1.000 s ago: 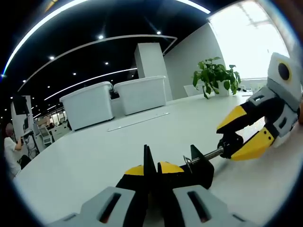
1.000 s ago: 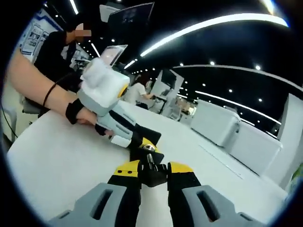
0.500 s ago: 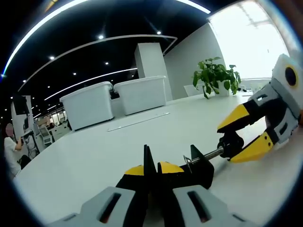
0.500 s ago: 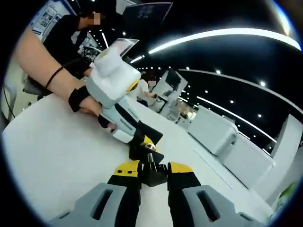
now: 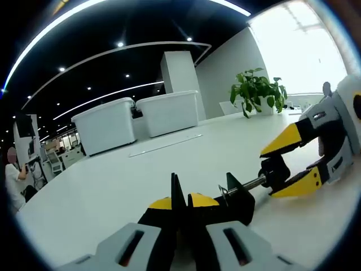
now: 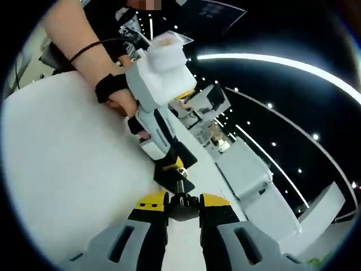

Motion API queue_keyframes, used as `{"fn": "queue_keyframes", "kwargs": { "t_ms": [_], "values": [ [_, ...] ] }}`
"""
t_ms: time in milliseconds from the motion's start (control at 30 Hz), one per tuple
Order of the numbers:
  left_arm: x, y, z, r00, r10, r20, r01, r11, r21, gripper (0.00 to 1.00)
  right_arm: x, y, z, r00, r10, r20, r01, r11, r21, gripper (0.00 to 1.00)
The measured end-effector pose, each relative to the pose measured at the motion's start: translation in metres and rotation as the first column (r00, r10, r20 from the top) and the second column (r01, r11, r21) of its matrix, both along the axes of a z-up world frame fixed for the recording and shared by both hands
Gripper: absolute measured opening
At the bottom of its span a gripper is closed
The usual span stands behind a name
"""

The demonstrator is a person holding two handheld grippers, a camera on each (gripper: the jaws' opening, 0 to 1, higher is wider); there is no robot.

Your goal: Clamp the fixed fixture on the desktop, loosen the retaining clip, secure it to the edge of the desk, and tighten the retaining clip.

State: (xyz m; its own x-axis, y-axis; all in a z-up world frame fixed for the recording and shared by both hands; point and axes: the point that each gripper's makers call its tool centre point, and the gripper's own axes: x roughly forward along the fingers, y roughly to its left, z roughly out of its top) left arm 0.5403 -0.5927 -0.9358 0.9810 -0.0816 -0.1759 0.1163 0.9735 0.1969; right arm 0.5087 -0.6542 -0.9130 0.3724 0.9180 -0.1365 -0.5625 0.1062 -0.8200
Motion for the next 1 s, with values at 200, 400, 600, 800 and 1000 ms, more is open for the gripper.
{"fn": "queue_keyframes", "kwargs": {
  "t_ms": [200, 400, 600, 800, 1000],
  "values": [
    [-0.001, -0.001, 0.000, 1.000, 0.000, 0.001, 0.000, 1.000, 0.002, 0.07, -0.004, 0.000, -0.003, 0.997, -0.004, 0.074, 0.007, 1.000, -0.029, 0.20],
    [-0.003, -0.003, 0.001, 1.000, 0.000, 0.003, 0.000, 1.000, 0.004, 0.08, -0.003, 0.000, -0.003, 0.993, -0.012, 0.117, 0.017, 0.999, -0.042, 0.20],
    [-0.002, -0.002, 0.002, 1.000, -0.008, 0.019, 0.008, 1.000, 0.023, 0.08, 0.002, -0.004, -0.001, 0.992, -0.057, -0.113, 0.063, 0.996, 0.055, 0.24],
    [-0.007, -0.005, 0.005, 0.997, -0.061, 0.051, 0.057, 0.994, 0.092, 0.11, 0.007, -0.008, -0.007, 0.894, -0.044, -0.446, 0.115, 0.985, 0.132, 0.26],
    [-0.010, -0.002, 0.006, 0.997, -0.069, 0.041, 0.067, 0.996, 0.055, 0.12, 0.011, -0.006, -0.013, 0.834, -0.020, -0.551, 0.119, 0.982, 0.144, 0.24]
  ]
}}
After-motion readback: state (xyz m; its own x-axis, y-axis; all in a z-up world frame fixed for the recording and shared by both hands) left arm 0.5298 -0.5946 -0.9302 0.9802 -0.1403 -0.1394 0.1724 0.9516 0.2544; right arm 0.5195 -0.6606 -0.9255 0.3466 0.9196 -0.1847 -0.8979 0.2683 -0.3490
